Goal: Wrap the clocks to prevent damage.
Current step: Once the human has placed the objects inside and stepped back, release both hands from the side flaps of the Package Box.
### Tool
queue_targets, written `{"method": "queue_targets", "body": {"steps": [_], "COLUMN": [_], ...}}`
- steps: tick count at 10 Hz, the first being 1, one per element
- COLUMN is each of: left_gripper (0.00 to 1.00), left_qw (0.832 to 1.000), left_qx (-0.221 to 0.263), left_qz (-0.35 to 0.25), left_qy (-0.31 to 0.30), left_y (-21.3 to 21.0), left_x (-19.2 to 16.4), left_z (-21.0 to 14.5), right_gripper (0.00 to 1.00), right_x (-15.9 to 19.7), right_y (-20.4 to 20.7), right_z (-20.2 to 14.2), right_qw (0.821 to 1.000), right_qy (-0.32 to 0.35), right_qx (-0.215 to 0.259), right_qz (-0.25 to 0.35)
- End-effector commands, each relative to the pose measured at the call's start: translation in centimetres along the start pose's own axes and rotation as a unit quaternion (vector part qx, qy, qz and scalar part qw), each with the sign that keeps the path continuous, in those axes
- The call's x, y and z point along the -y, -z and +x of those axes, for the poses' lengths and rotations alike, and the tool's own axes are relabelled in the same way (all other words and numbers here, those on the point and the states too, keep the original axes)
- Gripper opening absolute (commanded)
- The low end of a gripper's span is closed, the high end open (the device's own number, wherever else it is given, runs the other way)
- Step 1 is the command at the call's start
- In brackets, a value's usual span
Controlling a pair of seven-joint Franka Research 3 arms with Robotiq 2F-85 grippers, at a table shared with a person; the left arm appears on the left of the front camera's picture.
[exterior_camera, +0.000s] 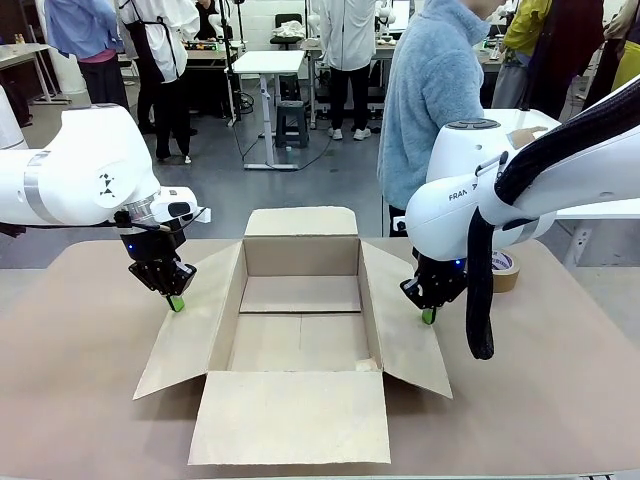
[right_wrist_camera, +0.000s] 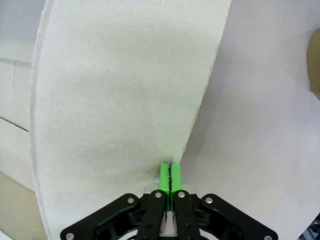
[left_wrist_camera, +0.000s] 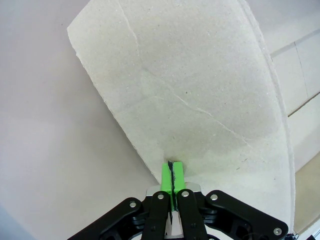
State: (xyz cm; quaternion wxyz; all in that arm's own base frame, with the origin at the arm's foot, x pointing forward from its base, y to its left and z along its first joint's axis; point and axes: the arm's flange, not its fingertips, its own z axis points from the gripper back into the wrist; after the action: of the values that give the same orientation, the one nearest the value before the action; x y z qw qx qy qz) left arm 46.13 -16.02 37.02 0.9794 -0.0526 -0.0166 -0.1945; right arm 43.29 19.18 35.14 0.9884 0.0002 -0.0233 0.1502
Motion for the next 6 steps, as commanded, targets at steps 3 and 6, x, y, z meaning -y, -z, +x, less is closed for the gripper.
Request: {"method": "queue_targets", "body": {"steps": [3,6], "left_gripper": [0.0,0.0], "left_qw": [1.0,1.0], "left_qx": [-0.001,-0.001], "left_qz": [0.005,0.005], "left_qy": [0.001,0.001], "left_y": [0.06,0.06], "left_x": [-0.14,-0.14], "left_z": [-0.09,-0.09], "right_gripper": [0.01,0.01], "right_x": [-0.04,-0.04], "right_y": [0.05,0.05], "right_z": [-0.14,-0.14], "right_qw": [1.0,1.0], "right_qy": [0.008,0.008], "right_qx": [0.0,0.0], "right_qz": [-0.001,-0.001]}}
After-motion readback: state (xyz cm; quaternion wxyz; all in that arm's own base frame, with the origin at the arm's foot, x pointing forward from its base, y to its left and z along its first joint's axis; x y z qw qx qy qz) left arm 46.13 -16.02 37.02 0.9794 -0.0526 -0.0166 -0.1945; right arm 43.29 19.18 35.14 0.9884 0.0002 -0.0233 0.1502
